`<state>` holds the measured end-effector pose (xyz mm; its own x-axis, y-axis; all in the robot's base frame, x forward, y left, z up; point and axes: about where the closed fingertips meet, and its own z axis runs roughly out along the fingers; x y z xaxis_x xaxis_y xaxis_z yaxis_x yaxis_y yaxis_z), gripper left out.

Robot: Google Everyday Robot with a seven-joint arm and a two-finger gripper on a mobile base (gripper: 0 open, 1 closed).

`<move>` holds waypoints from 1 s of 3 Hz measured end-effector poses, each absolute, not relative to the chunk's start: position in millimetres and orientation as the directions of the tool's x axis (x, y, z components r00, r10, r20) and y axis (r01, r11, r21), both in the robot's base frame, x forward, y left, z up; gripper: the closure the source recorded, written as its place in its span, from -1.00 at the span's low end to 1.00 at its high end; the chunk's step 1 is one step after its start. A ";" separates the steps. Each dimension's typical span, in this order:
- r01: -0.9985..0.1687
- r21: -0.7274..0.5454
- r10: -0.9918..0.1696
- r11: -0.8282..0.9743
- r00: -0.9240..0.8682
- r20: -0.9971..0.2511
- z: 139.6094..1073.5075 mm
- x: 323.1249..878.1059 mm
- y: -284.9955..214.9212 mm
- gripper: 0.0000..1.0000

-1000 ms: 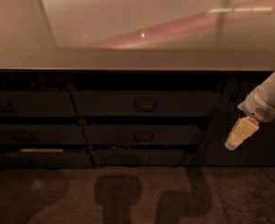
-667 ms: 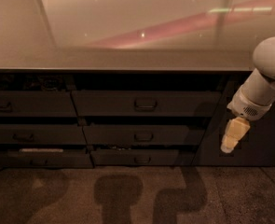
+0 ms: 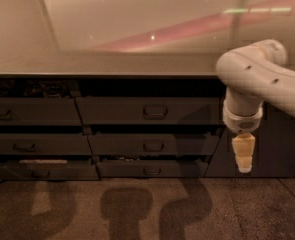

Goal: Open top drawer

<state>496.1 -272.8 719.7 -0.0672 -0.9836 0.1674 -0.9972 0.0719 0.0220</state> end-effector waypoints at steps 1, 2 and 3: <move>-0.998 0.021 -0.980 0.064 -0.059 0.189 717.7 496.2 -277.4 -1.00; -0.998 0.027 -0.988 0.055 -0.051 0.143 716.5 495.5 -280.2 -1.00; -0.997 0.002 -0.996 0.074 -0.074 -0.044 699.8 508.6 -300.3 -1.00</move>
Offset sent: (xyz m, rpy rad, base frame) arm -0.0004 -0.0094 -0.0010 0.0926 0.0032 0.0296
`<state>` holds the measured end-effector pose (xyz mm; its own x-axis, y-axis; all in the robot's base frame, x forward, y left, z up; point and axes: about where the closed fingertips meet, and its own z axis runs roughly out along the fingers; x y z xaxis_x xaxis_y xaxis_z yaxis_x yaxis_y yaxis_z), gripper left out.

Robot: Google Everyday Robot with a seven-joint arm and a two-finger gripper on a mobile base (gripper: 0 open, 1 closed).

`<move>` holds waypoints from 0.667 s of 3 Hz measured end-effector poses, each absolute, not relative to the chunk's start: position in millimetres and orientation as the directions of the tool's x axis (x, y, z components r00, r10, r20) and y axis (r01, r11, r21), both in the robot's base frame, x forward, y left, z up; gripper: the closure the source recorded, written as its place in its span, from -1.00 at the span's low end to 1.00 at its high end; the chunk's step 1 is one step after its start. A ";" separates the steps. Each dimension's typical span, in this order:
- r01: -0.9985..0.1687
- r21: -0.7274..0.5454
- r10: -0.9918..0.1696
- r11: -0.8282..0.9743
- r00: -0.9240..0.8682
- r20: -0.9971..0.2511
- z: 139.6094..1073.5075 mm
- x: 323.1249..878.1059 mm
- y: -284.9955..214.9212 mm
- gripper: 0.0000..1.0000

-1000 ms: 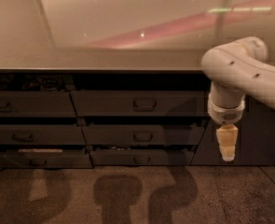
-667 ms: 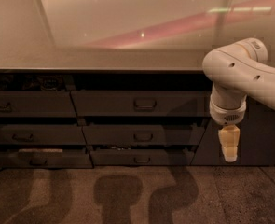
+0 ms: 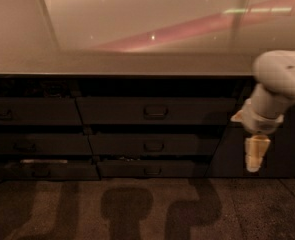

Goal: Open top drawer

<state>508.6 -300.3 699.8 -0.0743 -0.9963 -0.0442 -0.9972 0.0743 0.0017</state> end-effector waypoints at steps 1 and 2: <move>-0.999 0.007 -0.962 0.039 -0.039 -0.271 699.9 507.8 -310.1 -1.00; -0.999 -0.031 -0.946 -0.015 0.024 -0.323 709.9 514.6 -304.4 -1.00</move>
Offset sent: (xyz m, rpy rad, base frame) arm 0.0000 -0.0098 -0.0007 0.1887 -0.0080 0.0186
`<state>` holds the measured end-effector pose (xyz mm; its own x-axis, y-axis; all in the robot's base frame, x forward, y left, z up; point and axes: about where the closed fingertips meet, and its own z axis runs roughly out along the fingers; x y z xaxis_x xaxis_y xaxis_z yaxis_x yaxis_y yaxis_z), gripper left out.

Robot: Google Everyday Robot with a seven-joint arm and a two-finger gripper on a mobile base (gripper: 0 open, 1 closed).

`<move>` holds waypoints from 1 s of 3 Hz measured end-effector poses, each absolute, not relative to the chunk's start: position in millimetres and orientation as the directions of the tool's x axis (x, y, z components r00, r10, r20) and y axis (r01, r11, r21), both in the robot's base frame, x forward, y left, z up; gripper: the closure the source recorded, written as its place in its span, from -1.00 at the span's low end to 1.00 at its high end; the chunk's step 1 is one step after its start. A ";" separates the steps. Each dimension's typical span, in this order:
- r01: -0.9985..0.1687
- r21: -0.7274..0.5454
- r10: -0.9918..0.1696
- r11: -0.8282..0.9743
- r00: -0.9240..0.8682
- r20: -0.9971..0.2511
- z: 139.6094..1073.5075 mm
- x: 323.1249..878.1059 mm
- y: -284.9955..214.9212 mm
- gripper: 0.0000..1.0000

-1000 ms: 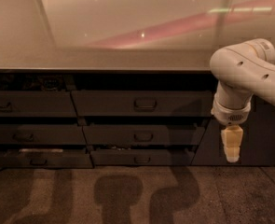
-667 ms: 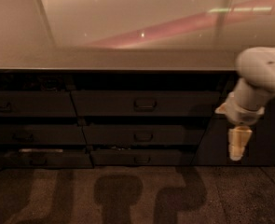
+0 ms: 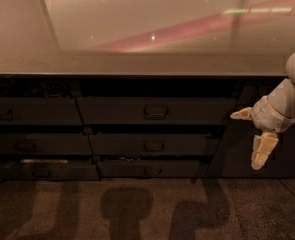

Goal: Open top drawer

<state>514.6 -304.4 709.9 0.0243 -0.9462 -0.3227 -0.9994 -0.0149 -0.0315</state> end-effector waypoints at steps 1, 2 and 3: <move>-0.999 -0.031 -0.946 -0.015 0.024 -0.322 709.8 514.6 -304.4 -1.00; -1.000 -0.021 -0.947 -0.008 0.015 -0.321 711.3 529.1 -291.8 -1.00; -0.999 0.002 -0.959 -0.040 0.038 -0.282 725.1 550.8 -248.5 -1.00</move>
Offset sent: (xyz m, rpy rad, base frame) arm 0.0349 0.0282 0.0087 -0.0074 0.0165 -0.0198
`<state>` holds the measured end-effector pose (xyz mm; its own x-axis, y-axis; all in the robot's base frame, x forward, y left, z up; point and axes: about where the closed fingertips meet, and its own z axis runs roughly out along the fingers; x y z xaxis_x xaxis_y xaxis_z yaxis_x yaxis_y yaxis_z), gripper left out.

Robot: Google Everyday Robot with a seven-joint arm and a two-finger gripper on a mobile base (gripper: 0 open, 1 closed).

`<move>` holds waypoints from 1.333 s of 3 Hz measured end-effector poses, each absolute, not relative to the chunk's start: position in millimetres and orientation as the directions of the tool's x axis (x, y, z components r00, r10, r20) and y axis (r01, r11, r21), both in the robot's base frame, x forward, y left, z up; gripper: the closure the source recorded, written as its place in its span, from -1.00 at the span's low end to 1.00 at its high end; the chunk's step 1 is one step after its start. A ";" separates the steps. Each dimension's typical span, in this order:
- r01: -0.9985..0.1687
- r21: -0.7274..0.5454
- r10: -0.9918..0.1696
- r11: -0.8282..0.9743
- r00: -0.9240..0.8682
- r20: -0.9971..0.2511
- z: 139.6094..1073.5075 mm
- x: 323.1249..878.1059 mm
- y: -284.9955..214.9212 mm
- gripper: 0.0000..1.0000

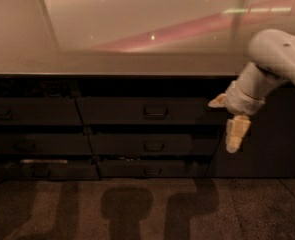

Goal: Open top drawer

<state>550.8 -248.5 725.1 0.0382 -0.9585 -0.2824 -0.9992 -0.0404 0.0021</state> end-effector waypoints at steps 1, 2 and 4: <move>-0.992 0.010 -0.963 -0.126 0.120 -0.243 736.2 567.4 -180.5 -1.00; -0.979 -0.086 -0.960 -0.185 0.199 -0.199 729.1 551.2 -194.8 -1.00; -0.955 -0.193 -0.953 -0.225 0.257 -0.158 712.1 545.1 -185.5 -1.00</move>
Offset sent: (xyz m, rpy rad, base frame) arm 0.0121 0.0508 0.0107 -0.0350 0.0023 0.0629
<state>545.1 -185.5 712.1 0.2567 -0.9535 -0.1581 -0.9550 -0.2251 -0.1930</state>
